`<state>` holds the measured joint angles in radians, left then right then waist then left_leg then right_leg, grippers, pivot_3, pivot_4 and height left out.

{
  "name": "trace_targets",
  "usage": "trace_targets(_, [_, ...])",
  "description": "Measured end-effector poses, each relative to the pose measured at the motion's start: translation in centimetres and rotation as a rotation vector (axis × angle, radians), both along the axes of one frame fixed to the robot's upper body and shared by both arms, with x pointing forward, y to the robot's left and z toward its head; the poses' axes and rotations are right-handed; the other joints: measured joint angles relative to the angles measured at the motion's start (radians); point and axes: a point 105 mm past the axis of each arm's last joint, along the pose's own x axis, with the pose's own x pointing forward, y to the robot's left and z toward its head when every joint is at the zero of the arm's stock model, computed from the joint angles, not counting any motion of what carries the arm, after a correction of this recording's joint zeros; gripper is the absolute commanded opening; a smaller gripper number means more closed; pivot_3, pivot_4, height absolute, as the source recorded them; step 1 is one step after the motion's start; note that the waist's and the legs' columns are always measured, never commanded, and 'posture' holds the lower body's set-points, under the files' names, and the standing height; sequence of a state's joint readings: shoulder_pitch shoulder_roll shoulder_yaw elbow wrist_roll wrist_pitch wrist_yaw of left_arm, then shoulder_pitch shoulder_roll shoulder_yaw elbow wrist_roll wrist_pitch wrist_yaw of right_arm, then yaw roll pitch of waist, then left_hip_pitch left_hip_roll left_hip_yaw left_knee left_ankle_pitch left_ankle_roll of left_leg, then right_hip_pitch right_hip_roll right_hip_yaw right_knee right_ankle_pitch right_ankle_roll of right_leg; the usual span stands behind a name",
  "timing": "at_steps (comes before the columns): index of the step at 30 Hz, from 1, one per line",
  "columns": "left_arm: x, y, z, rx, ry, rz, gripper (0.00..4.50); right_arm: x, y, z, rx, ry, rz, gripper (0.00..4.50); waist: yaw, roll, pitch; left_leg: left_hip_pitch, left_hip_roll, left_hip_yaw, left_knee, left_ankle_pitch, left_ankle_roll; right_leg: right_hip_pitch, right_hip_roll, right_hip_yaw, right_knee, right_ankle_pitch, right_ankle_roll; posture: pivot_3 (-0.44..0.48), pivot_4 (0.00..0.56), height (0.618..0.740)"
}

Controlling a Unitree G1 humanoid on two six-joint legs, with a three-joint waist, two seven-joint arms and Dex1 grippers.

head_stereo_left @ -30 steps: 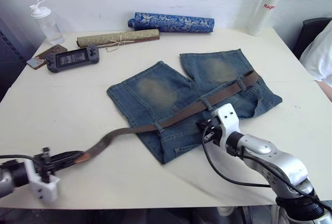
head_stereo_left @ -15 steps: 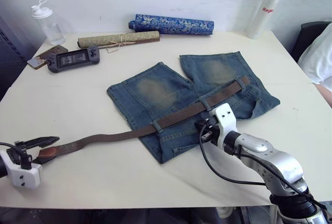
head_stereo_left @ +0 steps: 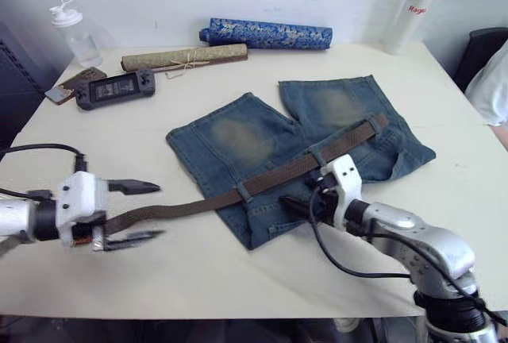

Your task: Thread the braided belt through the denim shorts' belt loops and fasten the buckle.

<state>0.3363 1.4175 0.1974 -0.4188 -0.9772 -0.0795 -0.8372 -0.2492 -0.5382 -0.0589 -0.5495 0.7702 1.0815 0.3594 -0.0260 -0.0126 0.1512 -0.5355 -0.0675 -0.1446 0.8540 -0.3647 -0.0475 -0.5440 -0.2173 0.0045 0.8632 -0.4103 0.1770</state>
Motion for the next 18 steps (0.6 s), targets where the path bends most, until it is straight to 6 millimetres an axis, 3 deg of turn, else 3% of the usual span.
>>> trace_targets(2, [-0.1, -1.2, 0.1, -0.040, 0.006, 0.002, 4.11, -0.3, -0.5, 1.2, 0.036, 0.002, 0.027, 4.42, 0.000, 0.001, 0.003, -0.001, 0.001, 0.000, 0.000, 0.000, 0.000, -0.001, 0.000, -0.002, 0.000, 0.000, 0.000, 0.000, 0.150, 0.637])
trace_targets(7, [0.0, -4.2, -0.2, -0.105, -0.022, -0.015, 4.11, -1.4, -1.8, 6.4, 0.048, -0.112, 0.134, 4.42, 0.003, 0.001, 0.007, -0.001, 0.001, 0.002, 0.000, 0.000, 0.000, 0.000, 0.000, -0.002, -0.001, 0.000, 0.000, 0.000, 0.150, 0.637])
trace_targets(9, [0.8, -5.5, -0.6, -0.100, -0.072, -0.007, 4.11, -1.7, -3.2, 7.5, -0.027, -0.148, 0.154, 4.42, 0.009, -0.001, 0.008, -0.001, 0.000, 0.003, 0.001, 0.000, 0.000, 0.002, 0.000, -0.002, -0.003, 0.000, 0.000, 0.000, 0.150, 0.637])
trace_targets(13, [0.8, -6.9, -1.4, -0.041, -0.126, -0.058, 4.11, -1.2, -5.8, 7.5, -0.223, -0.216, 0.123, 4.42, 0.025, -0.003, 0.009, 0.001, 0.000, 0.003, 0.001, 0.000, 0.000, 0.006, 0.000, -0.003, -0.009, 0.002, 0.002, 0.000, 0.150, 0.637])
trace_targets(15, [0.7, -7.6, -2.5, 0.030, -0.152, -0.101, 4.11, 0.6, -9.7, 5.6, -0.536, -0.291, 0.096, 4.42, 0.026, -0.002, 0.011, 0.005, -0.001, 0.006, 0.000, 0.000, 0.000, 0.013, -0.001, -0.002, -0.019, 0.002, 0.001, 0.000, 0.150, 0.637])
trace_targets(18, [1.2, -8.6, -3.3, 0.050, -0.177, -0.111, 4.11, 2.9, -13.9, 3.5, -0.849, -0.374, 0.092, 4.42, 0.022, -0.002, 0.015, 0.005, -0.001, 0.013, 0.001, 0.000, 0.000, 0.013, -0.003, 0.001, -0.023, 0.003, -0.001, 0.000, 0.150, 0.637])
